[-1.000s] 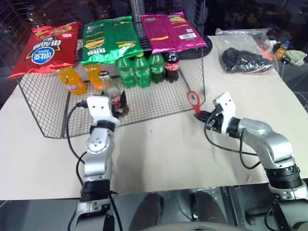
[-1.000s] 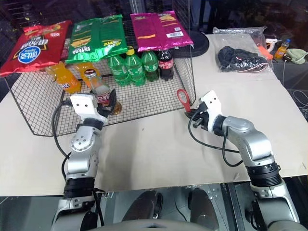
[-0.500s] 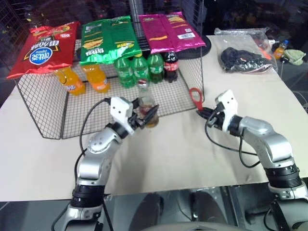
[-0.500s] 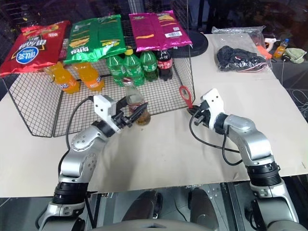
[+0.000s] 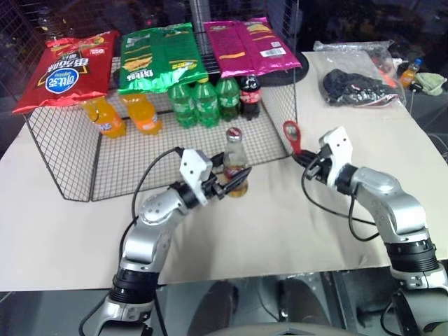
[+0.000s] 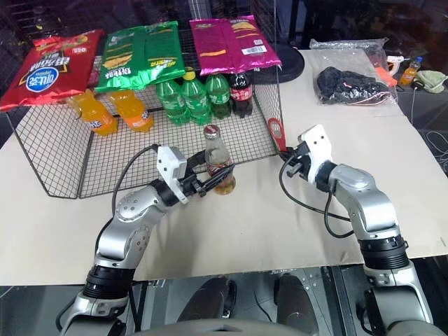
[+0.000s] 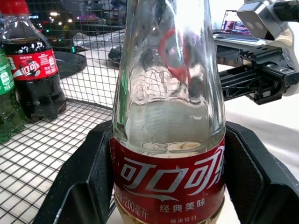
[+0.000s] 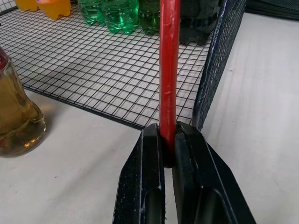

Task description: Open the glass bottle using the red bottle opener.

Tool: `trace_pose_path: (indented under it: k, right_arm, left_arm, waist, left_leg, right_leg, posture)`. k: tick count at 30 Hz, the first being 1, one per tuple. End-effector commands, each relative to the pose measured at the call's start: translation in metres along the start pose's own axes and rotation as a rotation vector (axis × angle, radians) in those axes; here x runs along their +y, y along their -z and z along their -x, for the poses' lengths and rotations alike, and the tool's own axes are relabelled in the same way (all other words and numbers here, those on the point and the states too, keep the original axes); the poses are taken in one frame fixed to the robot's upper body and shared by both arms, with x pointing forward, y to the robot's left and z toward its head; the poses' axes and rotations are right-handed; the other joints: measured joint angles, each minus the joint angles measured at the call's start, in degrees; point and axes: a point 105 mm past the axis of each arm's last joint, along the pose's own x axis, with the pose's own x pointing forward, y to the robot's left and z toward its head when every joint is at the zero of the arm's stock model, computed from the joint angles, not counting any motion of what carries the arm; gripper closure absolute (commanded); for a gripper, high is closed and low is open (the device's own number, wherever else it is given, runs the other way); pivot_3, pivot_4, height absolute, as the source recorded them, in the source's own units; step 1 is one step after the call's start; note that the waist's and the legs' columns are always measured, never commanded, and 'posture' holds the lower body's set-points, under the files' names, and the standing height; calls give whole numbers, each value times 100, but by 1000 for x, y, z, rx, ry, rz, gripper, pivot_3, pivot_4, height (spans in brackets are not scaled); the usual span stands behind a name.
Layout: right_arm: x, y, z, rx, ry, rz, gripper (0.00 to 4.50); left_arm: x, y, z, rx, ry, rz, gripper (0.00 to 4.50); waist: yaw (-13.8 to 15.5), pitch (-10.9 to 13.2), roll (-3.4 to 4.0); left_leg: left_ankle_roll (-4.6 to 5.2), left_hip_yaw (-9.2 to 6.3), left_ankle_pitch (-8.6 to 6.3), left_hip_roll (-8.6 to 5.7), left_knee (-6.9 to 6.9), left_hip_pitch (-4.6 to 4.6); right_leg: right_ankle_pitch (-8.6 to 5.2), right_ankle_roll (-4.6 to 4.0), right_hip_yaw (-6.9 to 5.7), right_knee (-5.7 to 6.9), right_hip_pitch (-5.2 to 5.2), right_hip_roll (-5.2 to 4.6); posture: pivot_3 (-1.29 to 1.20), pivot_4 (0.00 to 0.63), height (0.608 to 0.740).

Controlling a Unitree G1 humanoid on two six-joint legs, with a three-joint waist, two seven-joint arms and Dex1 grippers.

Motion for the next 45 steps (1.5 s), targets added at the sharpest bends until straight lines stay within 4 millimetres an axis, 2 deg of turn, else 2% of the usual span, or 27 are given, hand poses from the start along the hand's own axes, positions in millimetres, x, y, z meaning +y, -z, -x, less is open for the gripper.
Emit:
trace_pose_path:
  k: [1, 2, 5, 8, 16, 23, 33, 41, 45]
  right_arm:
    - [-1, -16, 2, -62, 4, 36, 4500]
    - [0, -16, 2, -64, 1, 38, 4500]
    - [3, -20, 0, -90, -15, 27, 4500]
    - [6, -24, -1, -111, -30, 21, 4500]
    - [12, -21, -6, -103, -58, 34, 4500]
    - [12, -21, -6, -99, -61, 37, 4500]
    - [13, -20, -7, -95, -63, 39, 4500]
    - [13, -21, -8, -91, -69, 44, 4500]
    - [13, -21, -9, -89, -74, 45, 4500]
  left_arm:
    - [-5, -16, -4, -75, 23, -4, 635]
    - [-3, -19, -4, -86, 14, -7, 78]
    - [-2, -28, 1, -125, 5, 32, 12]
    - [-5, -36, 9, -132, 11, 50, 815]
    - [-4, -50, 14, -146, 24, 3, 815]
    - [-16, -42, 9, -101, 88, -70, 815]
    - [-12, -45, 0, -162, 60, -83, 815]
    - [-12, -38, 1, -179, 38, -45, 815]
    - [-10, -37, 2, -183, 27, -52, 2425]
  waist:
    - [2, 0, 0]
    - [-1, 0, 0]
    - [-15, 0, 0]
    - [-30, 0, 0]
    - [-7, 0, 1]
    - [-16, 0, 1]
    - [-15, 0, 1]
    - [-15, 0, 1]
    - [-12, -1, 1]
  left_leg:
    - [0, 0, 0, 0, 0, 0]
    - [0, 0, 0, 0, 1, 0]
    - [0, 1, 0, 1, 1, 1]
    - [0, 1, 0, 4, 0, 1]
    - [0, 2, 0, 3, 3, 3]
    - [0, 3, 0, 3, 2, 3]
    - [0, 4, 0, 3, 2, 3]
    - [0, 4, 0, 3, 2, 3]
    - [0, 4, 0, 3, 2, 3]
  right_leg:
    - [0, 0, 0, 0, 0, -1]
    - [0, 0, 0, 0, 0, -1]
    - [0, 0, 1, 1, 0, 1]
    - [0, 0, 3, 2, -1, 2]
    - [0, 0, 3, 2, 1, 2]
    - [0, 0, 4, 2, 1, 4]
    - [0, 0, 4, 2, 0, 3]
    - [0, 0, 4, 2, 0, 4]
    - [0, 0, 4, 2, 1, 3]
  posture:
    - [0, 150, 740]
    - [0, 150, 740]
    - [0, 150, 740]
    - [0, 150, 740]
    - [0, 150, 740]
    - [0, 150, 740]
    - [0, 150, 740]
    - [0, 150, 740]
    - [0, 150, 740]
